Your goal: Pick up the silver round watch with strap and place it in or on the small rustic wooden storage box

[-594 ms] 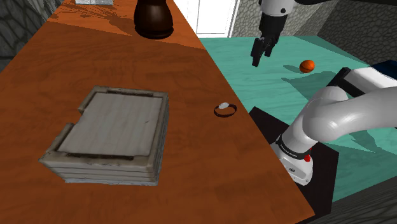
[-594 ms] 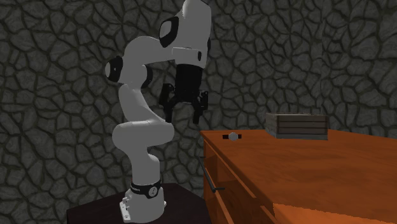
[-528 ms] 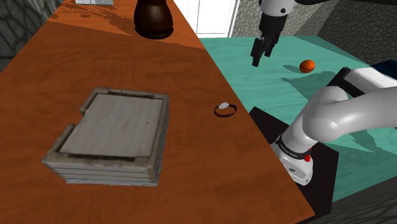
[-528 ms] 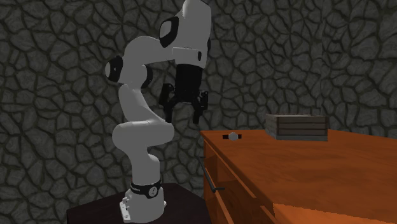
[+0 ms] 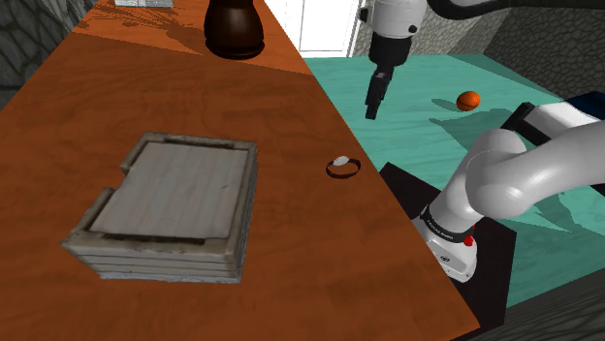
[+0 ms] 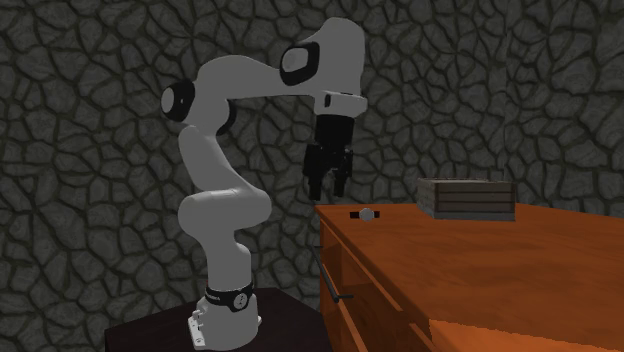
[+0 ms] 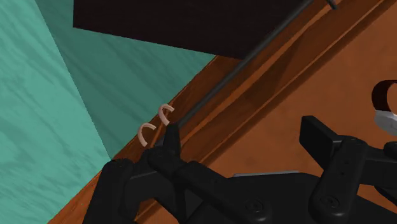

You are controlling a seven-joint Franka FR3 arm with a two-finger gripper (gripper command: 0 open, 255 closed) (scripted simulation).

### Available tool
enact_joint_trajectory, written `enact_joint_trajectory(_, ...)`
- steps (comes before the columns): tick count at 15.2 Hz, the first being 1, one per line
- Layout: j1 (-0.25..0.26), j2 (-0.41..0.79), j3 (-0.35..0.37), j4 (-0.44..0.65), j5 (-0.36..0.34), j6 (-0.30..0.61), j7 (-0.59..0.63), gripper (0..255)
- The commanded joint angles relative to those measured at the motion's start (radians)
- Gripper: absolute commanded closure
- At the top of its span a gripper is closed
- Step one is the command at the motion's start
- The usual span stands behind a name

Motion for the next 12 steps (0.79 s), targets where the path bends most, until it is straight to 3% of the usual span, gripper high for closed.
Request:
enact_joint_trajectory(1,0.045,0.023,0.017,0.019,0.029,0.004,-0.041,0)
enact_joint_trajectory(9,0.217,0.079,0.085,0.056,0.143,0.033,-0.201,0)
enact_joint_trajectory(12,0.229,0.076,0.092,0.029,0.153,0.058,-0.212,0)
